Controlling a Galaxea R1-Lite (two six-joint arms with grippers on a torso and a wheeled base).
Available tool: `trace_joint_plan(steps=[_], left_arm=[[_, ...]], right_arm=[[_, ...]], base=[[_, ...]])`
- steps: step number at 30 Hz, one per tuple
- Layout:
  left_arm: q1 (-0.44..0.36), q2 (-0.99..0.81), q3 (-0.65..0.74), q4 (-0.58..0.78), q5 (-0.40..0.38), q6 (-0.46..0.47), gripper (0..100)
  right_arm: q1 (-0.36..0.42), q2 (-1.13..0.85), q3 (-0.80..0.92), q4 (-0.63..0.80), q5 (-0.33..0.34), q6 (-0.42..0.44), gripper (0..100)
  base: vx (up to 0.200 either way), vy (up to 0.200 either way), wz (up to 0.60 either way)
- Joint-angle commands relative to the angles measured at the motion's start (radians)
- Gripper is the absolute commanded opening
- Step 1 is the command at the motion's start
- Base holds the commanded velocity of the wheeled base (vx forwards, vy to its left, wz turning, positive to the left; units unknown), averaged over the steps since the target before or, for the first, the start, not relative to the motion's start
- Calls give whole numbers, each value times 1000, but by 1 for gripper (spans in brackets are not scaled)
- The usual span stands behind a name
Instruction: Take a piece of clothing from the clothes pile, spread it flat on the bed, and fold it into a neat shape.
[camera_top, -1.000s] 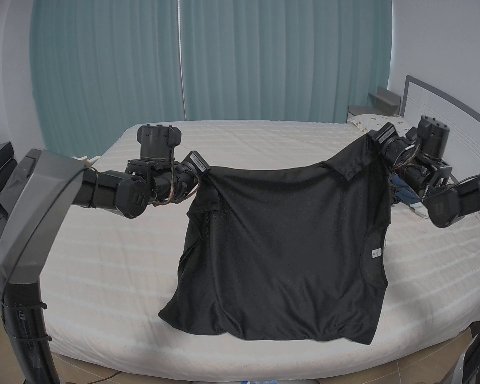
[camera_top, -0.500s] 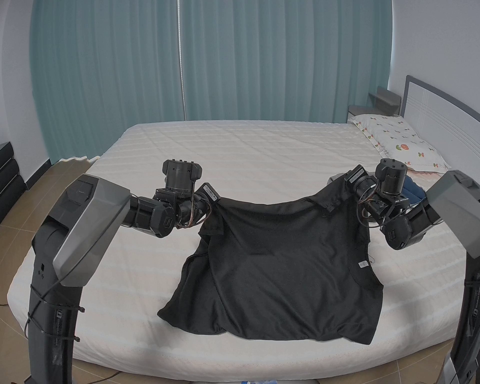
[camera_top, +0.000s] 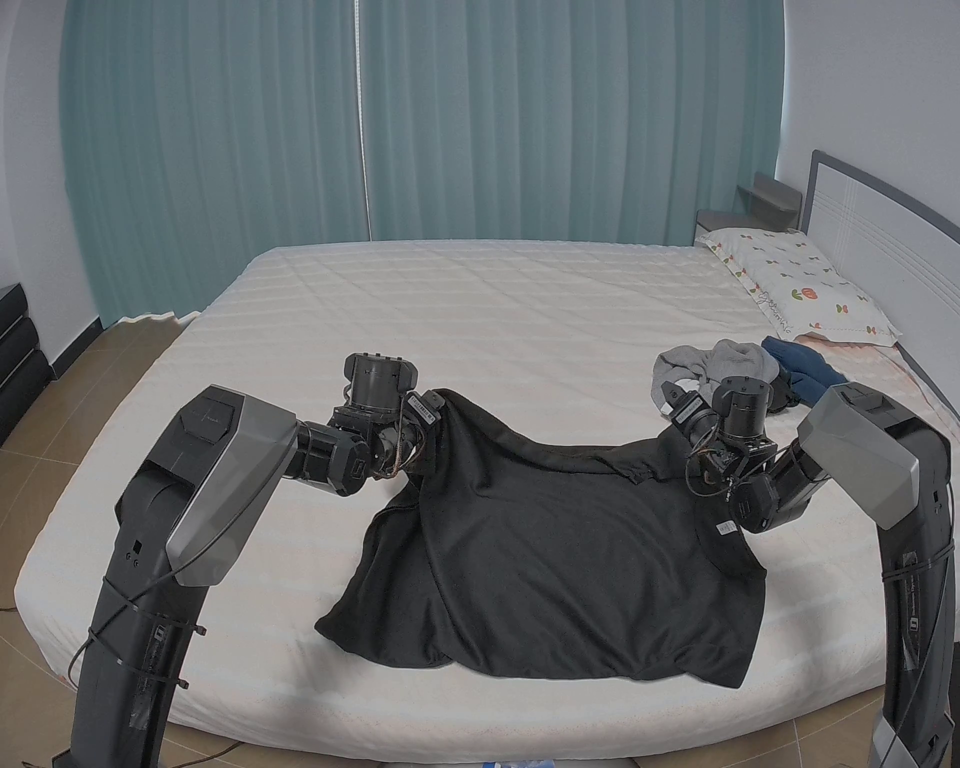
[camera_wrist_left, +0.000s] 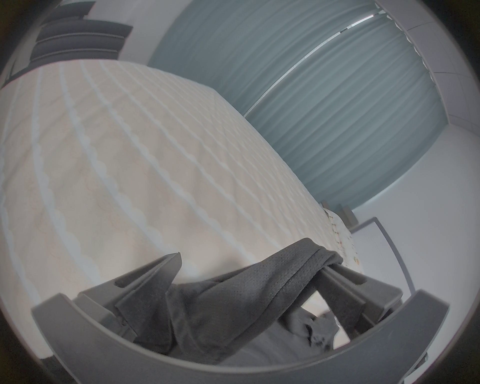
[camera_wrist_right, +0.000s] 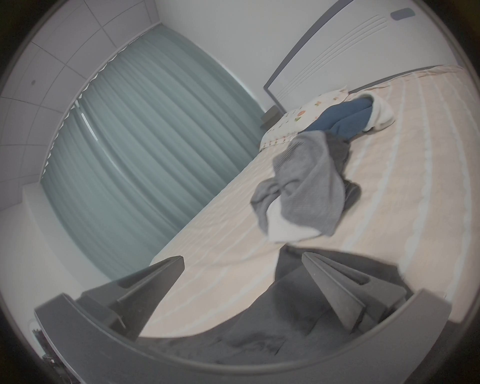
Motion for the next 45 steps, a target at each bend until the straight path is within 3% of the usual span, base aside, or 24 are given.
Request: trace_joint_plan(steps=[1, 7, 11, 13, 14, 22, 25, 26, 27, 28, 29, 30, 31, 35, 41, 43, 44, 45], left_arm=[[28, 22, -30, -1, 54, 4, 100], [94, 20, -96, 1, 62, 4, 100], [120, 18, -116, -1, 65, 4, 100], [120, 18, -116, -1, 65, 4, 100], [142, 23, -136, 2, 65, 5, 100], [174, 3, -101, 71, 60, 5, 100], [177, -78, 7, 103, 17, 2, 100], [177, -86, 21, 102, 8, 2, 100], [176, -138, 105, 96, -36, 4, 100], [176, -138, 105, 96, -36, 4, 100], [170, -213, 223, 77, -105, 4, 100], [170, -213, 223, 77, -105, 4, 100], [160, -285, 347, 45, -153, 2, 100], [151, -357, 491, -18, -174, -1, 100], [127, -485, 869, -292, -214, -1, 100], [125, -489, 883, -303, -216, -1, 100], [107, -515, 990, -389, -217, 2, 100], [107, -515, 990, -389, -217, 2, 100]], right_arm=[[-52, 8, -13, -15, -31, 4, 100], [-89, -67, 41, -20, -15, 60, 100], [-92, -125, 129, -21, 57, 93, 100], [-92, -125, 129, -21, 57, 93, 100], [-96, -165, 204, -24, 103, 111, 100], [-142, -259, 392, -24, 192, 129, 100], [-182, -349, 538, -24, 305, 129, 100], [-185, -357, 550, -24, 315, 129, 100], [-199, -400, 609, -26, 362, 129, 100], [-199, -400, 609, -26, 362, 129, 100], [-215, -449, 676, -24, 404, 129, 100], [-215, -449, 676, -24, 404, 129, 100], [-219, -493, 747, -24, 422, 126, 100], [-213, -543, 828, -24, 424, 122, 100], [-199, -615, 989, -24, 425, 117, 100], [-198, -616, 992, -24, 427, 116, 100], [-198, -622, 1030, -24, 433, 103, 100], [-198, -622, 1030, -24, 433, 103, 100]], base=[[0, 0, 0], [0, 0, 0], [0, 0, 0], [0, 0, 0], [0, 0, 0], [0, 0, 0], [0, 0, 0], [0, 0, 0], [0, 0, 0], [0, 0, 0], [0, 0, 0], [0, 0, 0], [0, 0, 0], [0, 0, 0], [0, 0, 0], [-200, 0, 0], [-200, 0, 0], [-200, 0, 0]])
